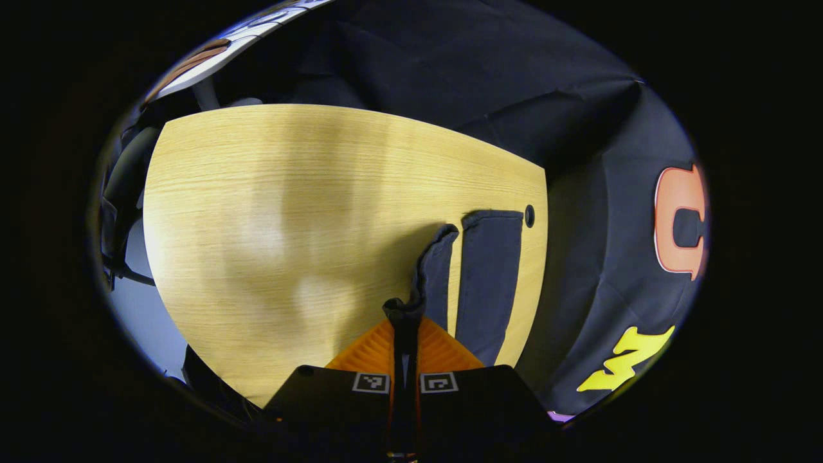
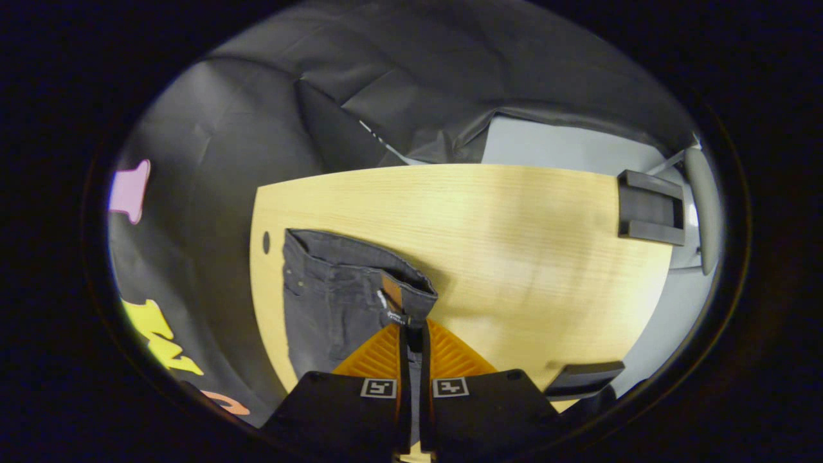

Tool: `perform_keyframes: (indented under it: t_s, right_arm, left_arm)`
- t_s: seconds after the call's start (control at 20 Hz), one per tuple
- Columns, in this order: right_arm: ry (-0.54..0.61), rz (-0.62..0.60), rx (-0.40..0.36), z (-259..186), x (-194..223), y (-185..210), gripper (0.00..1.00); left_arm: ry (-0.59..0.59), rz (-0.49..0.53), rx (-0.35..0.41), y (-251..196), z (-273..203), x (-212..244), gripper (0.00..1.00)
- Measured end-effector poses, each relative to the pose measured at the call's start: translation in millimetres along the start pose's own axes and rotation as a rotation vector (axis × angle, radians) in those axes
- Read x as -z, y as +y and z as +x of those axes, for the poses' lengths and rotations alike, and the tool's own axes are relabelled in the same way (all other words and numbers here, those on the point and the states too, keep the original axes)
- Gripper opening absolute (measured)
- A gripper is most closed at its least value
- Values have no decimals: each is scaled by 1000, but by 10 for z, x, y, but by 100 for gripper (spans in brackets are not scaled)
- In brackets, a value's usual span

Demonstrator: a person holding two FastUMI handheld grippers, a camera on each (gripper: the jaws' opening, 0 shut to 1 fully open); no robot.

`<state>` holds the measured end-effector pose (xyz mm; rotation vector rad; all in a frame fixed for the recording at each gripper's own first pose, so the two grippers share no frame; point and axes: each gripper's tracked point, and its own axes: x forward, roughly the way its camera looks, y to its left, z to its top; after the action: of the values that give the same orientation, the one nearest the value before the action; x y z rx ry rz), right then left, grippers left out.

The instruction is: Grasp the waist and the cuffs of the jeans and fold them to make the two legs overlap; first hold the waist and fold one-third of the jeans toward the cuffs, then hold the cuffs and fold the remaining one-third in the same direction to finish folding.

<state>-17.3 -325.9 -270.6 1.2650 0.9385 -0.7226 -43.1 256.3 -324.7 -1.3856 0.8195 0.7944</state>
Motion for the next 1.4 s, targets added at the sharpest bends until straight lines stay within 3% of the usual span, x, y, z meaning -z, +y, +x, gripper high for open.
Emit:
perform_keyframes:
  t_s: [0.05,0.25,0.6,0.75,0.8,0.95,1.15,1.4]
  right_arm:
    - [0,-4,-19,-65,-2,104,10]
    - [38,58,-107,-246,50,563,6]
    - [91,79,-196,-396,100,1251,6]
    - [113,100,-225,-442,121,1550,2]
    - [120,113,-232,-429,106,1646,6]
    - [129,149,-254,-390,35,1923,2]
    - [121,206,-262,-238,-104,2196,6]
    - [104,237,-251,68,-231,2432,6]
  left_arm:
    - [-17,1,-12,-1,-45,-16,3]
    - [-39,-59,-5,-309,-201,-46,4]
    - [-36,2,33,-818,-330,-105,4]
    - [-25,-50,38,-1021,-313,-145,4]
    - [-24,-73,26,-1043,-288,-170,4]
    - [-39,-163,-21,-1048,-220,-296,4]
    - [-51,-283,-67,-1045,-32,-466,4]
    - [-54,-312,-89,-1311,306,-622,4]
